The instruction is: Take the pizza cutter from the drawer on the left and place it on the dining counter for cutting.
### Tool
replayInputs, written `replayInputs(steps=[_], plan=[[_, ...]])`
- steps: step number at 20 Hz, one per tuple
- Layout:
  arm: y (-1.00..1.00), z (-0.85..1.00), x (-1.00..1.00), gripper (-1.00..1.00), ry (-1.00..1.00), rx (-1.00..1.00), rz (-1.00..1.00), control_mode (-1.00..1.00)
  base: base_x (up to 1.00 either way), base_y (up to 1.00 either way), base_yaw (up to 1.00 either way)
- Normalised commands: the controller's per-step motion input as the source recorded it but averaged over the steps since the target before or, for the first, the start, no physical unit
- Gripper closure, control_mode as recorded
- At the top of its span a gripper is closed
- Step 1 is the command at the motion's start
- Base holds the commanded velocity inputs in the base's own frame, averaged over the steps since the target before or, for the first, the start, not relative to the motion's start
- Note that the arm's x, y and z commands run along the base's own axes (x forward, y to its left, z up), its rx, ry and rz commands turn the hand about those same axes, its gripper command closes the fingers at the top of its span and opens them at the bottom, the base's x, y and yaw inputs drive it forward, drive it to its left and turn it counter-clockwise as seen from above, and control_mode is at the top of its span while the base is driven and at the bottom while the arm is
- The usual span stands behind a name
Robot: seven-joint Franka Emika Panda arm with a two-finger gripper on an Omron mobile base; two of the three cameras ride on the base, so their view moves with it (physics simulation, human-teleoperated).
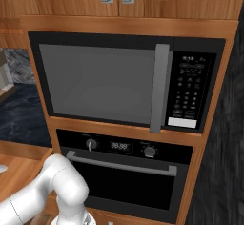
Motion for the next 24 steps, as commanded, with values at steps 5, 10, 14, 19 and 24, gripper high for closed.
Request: replayInputs(steps=[5, 10, 14, 19, 24], plan=[[0.0, 0.0, 0.0, 1.0, 0.0, 0.0, 0.0, -1.0, 0.0, 0.0, 0.0], [0.0, 0.0, 0.0, 1.0, 0.0, 0.0, 0.0, -1.0, 0.0, 0.0, 0.0], [0.0, 0.0, 0.0, 1.0, 0.0, 0.0, 0.0, -1.0, 0.0, 0.0, 0.0], [-0.01, 0.0, 0.0, 1.0, 0.0, 0.0, 0.0, -1.0, 0.0, 0.0, 0.0], [-0.02, 0.29, -0.25, 1.0, -0.01, 0.0, 0.03, -1.0, 0.0, 0.0, 0.0]])
